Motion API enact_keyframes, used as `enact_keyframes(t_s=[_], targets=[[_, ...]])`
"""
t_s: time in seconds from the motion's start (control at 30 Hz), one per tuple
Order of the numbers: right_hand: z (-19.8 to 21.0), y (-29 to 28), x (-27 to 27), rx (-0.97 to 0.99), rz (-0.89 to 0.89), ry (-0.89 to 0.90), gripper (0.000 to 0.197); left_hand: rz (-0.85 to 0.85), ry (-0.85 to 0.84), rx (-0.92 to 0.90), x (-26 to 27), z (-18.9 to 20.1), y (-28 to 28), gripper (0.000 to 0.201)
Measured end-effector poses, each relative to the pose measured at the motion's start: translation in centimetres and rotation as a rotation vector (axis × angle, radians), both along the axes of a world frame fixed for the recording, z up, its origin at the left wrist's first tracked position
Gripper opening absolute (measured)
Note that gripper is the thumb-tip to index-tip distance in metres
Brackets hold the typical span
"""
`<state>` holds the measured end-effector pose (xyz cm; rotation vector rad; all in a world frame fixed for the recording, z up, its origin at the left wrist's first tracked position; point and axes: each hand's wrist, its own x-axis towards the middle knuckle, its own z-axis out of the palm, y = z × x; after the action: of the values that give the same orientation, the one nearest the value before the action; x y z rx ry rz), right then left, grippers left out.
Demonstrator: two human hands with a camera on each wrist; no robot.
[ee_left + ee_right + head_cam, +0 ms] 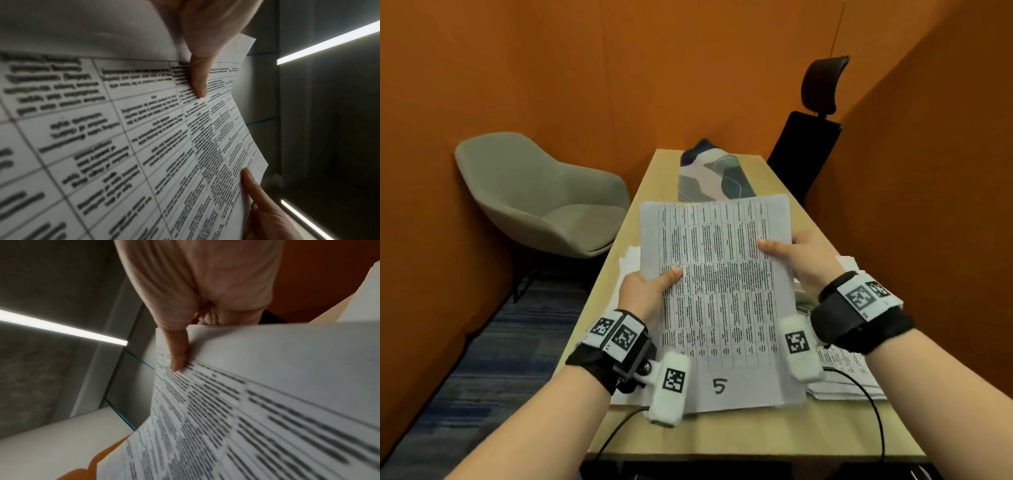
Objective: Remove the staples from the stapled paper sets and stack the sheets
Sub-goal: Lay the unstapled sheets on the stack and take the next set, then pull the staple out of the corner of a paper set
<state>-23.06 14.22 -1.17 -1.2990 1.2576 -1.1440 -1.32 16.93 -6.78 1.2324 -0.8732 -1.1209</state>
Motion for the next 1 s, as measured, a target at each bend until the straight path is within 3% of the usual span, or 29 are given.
enact_keyframes(t_s=[0.1, 0.23, 0.33, 0.4, 0.5, 0.57, 0.63, 0.7, 0.77, 0.8, 0.87, 0.9, 0.93, 1.0], targets=[[1.5, 0.1, -0.1, -0.113, 0.061, -0.067, 0.013, 0.075, -0.071, -0.149, 0.7, 3.0, -0.4, 0.023], [1.9, 0.3, 0.1, -0.054, 0.225, 0.059, 0.038, 0.136, 0.041, -0.3, 1.4, 6.1, -0.9, 0.017], [1.0, 0.6, 0.8, 0.025, 0.21, 0.118, 0.022, 0.155, 0.048, -0.28, 1.3, 5.6, -1.1, 0.019], [1.3, 0.3, 1.2, -0.029, 0.12, 0.297, 0.013, 0.192, -0.007, -0.239, 1.7, 4.7, -1.7, 0.028], [3.5, -0.1, 1.6, -0.227, -0.001, 0.83, 0.008, 0.324, -0.311, -0.209, 2.4, 4.6, -2.4, 0.09], [5.3, 0.0, 2.3, -0.325, -0.04, 1.149, 0.014, 0.444, -0.592, -0.3, 2.0, 5.9, -1.8, 0.116], [6.2, -0.2, 3.5, -0.46, -0.074, 1.481, 0.02, 0.474, -0.968, -0.47, 0.9, 7.5, -0.7, 0.116], [6.5, -0.9, 4.9, -0.592, -0.064, 1.68, 0.025, 0.314, -1.292, -0.54, -0.4, 8.2, -0.5, 0.096], [6.4, -1.3, 6.4, -0.735, -0.041, 1.705, 0.024, 0.061, -1.465, -0.424, -1.5, 8.2, -0.8, 0.069], [6.3, -1.3, 7.0, -0.85, -0.056, 1.677, 0.021, -0.002, -1.471, -0.355, -1.8, 8.0, -1.2, 0.053], [5.6, -1.8, 7.1, -1.17, -0.242, 1.484, 0.013, 0.024, -1.331, -0.274, -1.8, 7.5, -1.3, 0.024], [5.3, -1.9, 6.8, -1.304, -0.411, 1.331, 0.01, 0.07, -1.256, -0.267, -1.4, 7.2, -1.5, 0.021], [4.9, -1.9, 6.3, -1.321, -0.584, 1.182, 0.019, 0.101, -1.2, -0.262, -0.9, 6.9, -1.6, 0.021], [4.0, -1.7, 4.9, -0.979, -0.755, 0.954, 0.069, 0.137, -1.037, -0.276, 0.6, 6.1, -2.1, 0.021]])
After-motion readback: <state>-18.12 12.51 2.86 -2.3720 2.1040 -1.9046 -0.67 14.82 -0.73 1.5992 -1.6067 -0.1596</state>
